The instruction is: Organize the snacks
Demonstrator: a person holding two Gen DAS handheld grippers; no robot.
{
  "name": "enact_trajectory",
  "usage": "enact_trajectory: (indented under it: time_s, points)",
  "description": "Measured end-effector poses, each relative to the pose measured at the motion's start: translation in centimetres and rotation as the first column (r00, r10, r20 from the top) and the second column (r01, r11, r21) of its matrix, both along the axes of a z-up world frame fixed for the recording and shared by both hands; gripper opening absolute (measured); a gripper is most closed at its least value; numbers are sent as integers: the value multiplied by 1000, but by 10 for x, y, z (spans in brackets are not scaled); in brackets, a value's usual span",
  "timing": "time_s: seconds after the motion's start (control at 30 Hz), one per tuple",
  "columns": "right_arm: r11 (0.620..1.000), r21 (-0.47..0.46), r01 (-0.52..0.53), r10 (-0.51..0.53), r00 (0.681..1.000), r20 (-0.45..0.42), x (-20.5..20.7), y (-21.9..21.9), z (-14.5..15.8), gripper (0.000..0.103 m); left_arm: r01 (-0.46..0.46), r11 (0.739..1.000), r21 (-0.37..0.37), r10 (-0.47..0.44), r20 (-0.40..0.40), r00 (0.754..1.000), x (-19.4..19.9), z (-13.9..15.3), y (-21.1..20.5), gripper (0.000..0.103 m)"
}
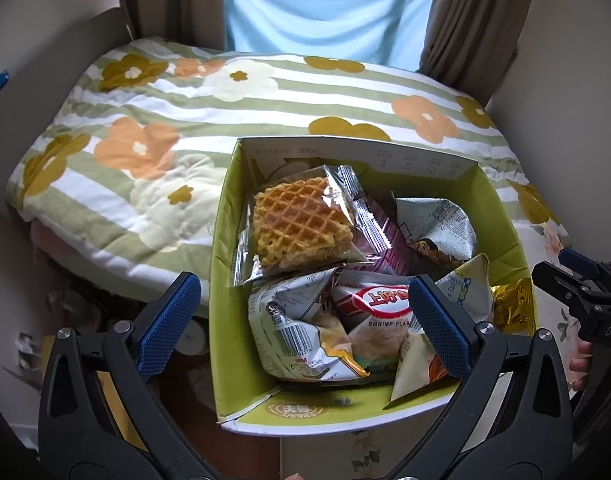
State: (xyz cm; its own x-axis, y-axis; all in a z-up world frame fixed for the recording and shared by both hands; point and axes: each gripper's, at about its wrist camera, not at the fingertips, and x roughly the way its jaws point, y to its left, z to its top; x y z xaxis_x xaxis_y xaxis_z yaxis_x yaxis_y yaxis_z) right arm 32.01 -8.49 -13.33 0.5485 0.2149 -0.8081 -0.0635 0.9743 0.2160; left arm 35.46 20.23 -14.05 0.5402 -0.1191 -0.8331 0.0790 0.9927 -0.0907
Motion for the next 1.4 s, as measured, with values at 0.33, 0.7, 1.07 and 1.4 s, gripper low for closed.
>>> enact_trajectory:
  time_s: [0.33,0.7,1.07,1.4]
  points:
    - [999,-7,-33,33,996,81,-29,-2,27,103,-32,999,34,29,83,996,-44,35,-17,103]
    - [1000,-29,11,-2,953,302,-123,-64,103,103,-83,996,26,74,258,963,-153,103,-72,103]
    - [992,-82,98,-57,913,403,-214,-110,144,103,-70,996,53,41,419,907,-247,150,-132,103]
    - [978,-98,186,-131,901,413,-245,-115,139,103,-25,999,42,5,430,903,-266,147,-144,103]
